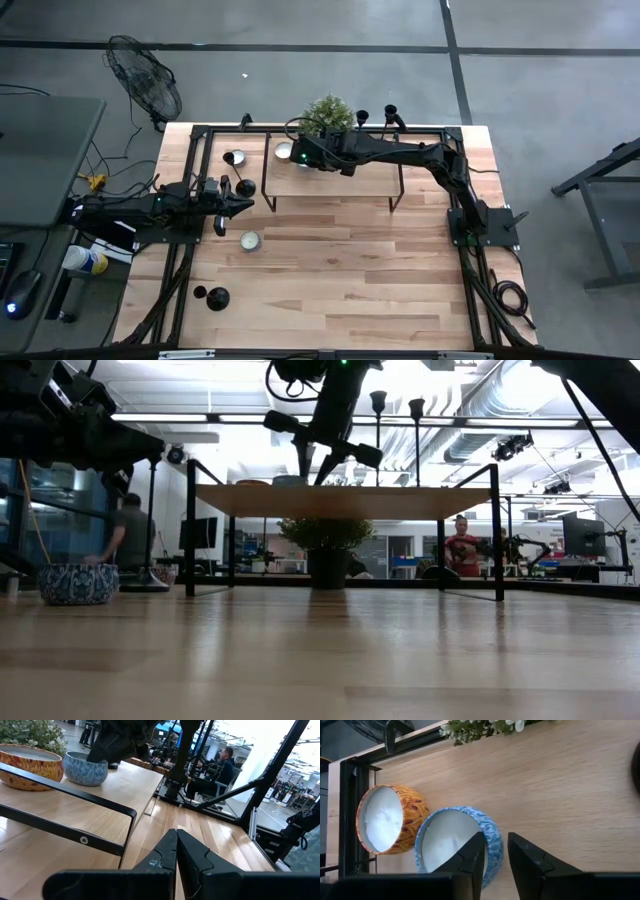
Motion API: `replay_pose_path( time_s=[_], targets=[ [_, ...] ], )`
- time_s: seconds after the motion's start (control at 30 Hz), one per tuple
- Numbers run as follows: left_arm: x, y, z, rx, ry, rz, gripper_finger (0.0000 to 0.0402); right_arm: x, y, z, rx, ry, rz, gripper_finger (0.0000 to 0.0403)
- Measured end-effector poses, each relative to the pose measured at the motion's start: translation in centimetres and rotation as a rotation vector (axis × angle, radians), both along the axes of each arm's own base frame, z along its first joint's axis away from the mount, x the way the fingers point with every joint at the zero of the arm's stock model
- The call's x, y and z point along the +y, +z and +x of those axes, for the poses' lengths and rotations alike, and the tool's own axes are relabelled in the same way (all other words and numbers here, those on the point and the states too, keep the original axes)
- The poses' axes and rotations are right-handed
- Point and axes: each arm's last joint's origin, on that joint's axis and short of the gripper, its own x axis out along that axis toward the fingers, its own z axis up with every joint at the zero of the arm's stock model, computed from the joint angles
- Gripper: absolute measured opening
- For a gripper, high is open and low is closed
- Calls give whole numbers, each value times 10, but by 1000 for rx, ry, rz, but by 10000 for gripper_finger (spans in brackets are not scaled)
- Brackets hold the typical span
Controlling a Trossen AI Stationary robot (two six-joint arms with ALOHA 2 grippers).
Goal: Pick & Place candle stick holders
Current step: Put the blue scented candle on the shelf
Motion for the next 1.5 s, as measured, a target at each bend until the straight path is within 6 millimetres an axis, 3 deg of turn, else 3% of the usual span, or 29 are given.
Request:
replay_pose_path(
  time_s=[0.3,0.53,0.87,1.0,1.2,1.5],
  targets=[
    [0,0,0,0,0,0,1,-1,2,0,-2,12,-28,97],
    [0,0,0,0,0,0,1,3,18,-6,-15,44,-77,99],
    [0,0,0,0,0,0,1,29,25,-7,69,332,-103,96],
    [0,0,0,0,0,0,1,35,25,-6,102,434,-119,73],
    [0,0,0,0,0,0,1,36,24,-6,127,522,-127,6],
    [0,0,0,0,0,0,1,35,12,-3,156,523,-78,1]
  ],
)
